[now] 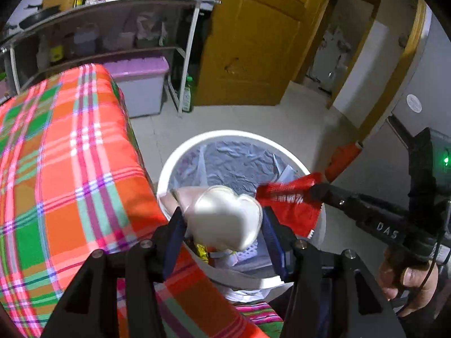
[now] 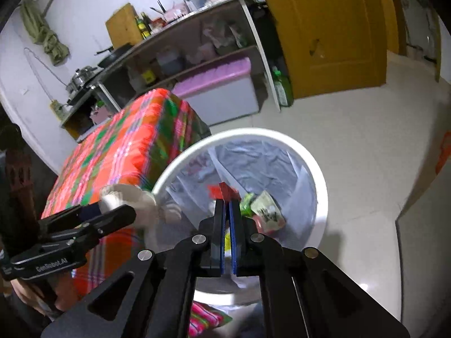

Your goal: Collect trash

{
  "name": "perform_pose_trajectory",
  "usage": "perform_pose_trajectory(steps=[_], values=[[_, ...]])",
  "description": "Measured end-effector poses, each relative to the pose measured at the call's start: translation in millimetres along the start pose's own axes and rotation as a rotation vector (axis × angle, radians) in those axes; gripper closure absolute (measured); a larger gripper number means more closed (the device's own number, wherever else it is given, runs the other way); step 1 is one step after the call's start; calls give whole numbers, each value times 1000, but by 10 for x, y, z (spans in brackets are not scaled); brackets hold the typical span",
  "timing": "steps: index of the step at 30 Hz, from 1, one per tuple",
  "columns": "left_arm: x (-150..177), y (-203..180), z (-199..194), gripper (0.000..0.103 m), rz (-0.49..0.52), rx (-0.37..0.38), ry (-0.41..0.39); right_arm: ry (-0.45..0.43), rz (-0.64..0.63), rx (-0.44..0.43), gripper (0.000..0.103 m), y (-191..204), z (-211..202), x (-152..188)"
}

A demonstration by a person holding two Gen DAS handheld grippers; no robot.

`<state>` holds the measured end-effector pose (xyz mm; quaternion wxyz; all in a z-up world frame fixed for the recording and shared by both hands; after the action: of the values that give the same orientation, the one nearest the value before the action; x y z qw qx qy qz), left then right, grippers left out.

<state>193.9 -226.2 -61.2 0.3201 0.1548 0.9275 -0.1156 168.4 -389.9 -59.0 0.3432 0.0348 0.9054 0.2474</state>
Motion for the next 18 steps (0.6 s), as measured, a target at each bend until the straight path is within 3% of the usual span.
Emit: perform_pose_trajectory(steps=[3, 8, 18], values=[[19, -4, 55, 45, 0, -1, 16, 17, 10, 5, 97, -61, 53, 42], [27, 1, 17, 45, -4, 2, 11, 15, 6, 9, 81, -69, 55, 30], [15, 97, -311, 45, -6, -14, -72, -42, -71, 37, 81, 279, -217, 31]])
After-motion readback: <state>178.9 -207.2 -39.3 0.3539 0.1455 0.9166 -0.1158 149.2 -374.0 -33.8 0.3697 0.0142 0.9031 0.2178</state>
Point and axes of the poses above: each gripper's, at about its wrist camera, not at the fingertips, and z roughly the way its jaws point, y to its left, x to its underside, the point moved 7 cm from there along z, roughly the way its jaws point, and after that the axes turned 11 degrees about -x, right-handed, at the moved point
